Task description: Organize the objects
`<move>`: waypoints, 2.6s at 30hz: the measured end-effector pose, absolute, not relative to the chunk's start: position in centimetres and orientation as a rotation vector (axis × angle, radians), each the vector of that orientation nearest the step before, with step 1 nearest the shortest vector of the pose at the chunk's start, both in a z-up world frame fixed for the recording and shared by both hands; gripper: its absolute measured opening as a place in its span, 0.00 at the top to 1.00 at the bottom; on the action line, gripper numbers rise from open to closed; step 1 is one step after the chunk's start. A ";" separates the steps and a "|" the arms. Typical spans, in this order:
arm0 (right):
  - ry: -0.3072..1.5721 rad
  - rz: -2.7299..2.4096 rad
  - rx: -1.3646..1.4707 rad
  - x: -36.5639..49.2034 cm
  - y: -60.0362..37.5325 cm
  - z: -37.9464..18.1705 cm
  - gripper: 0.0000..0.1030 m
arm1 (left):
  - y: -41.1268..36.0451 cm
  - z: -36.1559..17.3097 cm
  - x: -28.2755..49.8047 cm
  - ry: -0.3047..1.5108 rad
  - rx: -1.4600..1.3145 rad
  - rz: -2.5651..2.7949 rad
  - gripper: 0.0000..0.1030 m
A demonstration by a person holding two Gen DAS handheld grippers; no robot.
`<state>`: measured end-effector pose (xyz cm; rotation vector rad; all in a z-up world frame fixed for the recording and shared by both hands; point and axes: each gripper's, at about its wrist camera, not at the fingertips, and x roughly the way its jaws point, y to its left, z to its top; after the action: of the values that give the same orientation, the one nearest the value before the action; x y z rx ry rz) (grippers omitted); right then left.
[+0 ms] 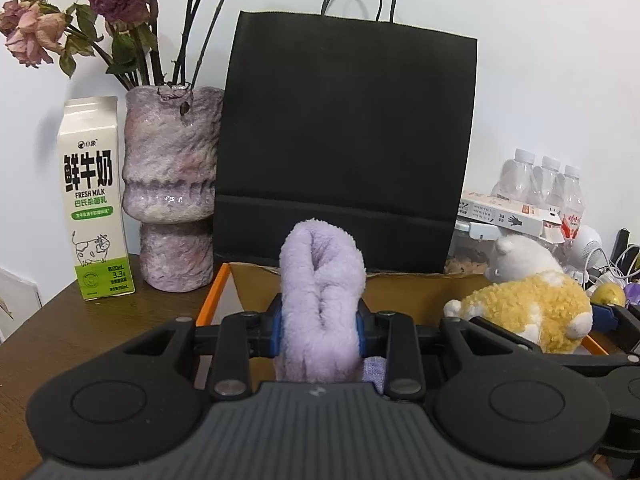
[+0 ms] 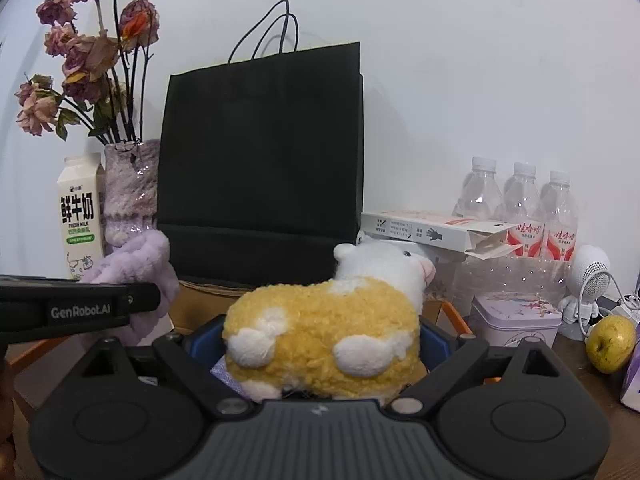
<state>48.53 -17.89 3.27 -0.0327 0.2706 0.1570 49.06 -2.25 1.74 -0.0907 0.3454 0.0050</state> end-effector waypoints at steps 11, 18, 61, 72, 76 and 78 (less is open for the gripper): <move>0.291 0.142 -0.020 48.7 -18.3 3.1 0.00 | -2.1 1.8 49.0 0.334 -0.087 0.031 0.07; 0.283 0.135 -0.028 48.6 -18.2 3.1 0.00 | -2.0 2.2 48.3 0.271 -0.077 0.078 0.00; 0.244 0.134 -0.022 37.7 -20.1 4.1 0.00 | -2.0 1.5 37.1 0.252 -0.108 0.148 0.00; 0.247 0.144 -0.025 27.7 -20.7 5.0 0.00 | -2.3 1.8 27.2 0.255 -0.085 0.145 0.00; 0.246 0.156 -0.033 22.9 -20.5 5.3 0.00 | -2.6 2.2 22.4 0.261 -0.081 0.119 0.00; 0.249 0.157 -0.024 20.3 -20.7 5.4 0.00 | -2.7 2.3 19.9 0.265 -0.081 0.099 0.00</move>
<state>20.31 -20.72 5.40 -0.0237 0.2486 0.1566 19.87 -2.65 2.26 -0.0807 0.2651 0.0988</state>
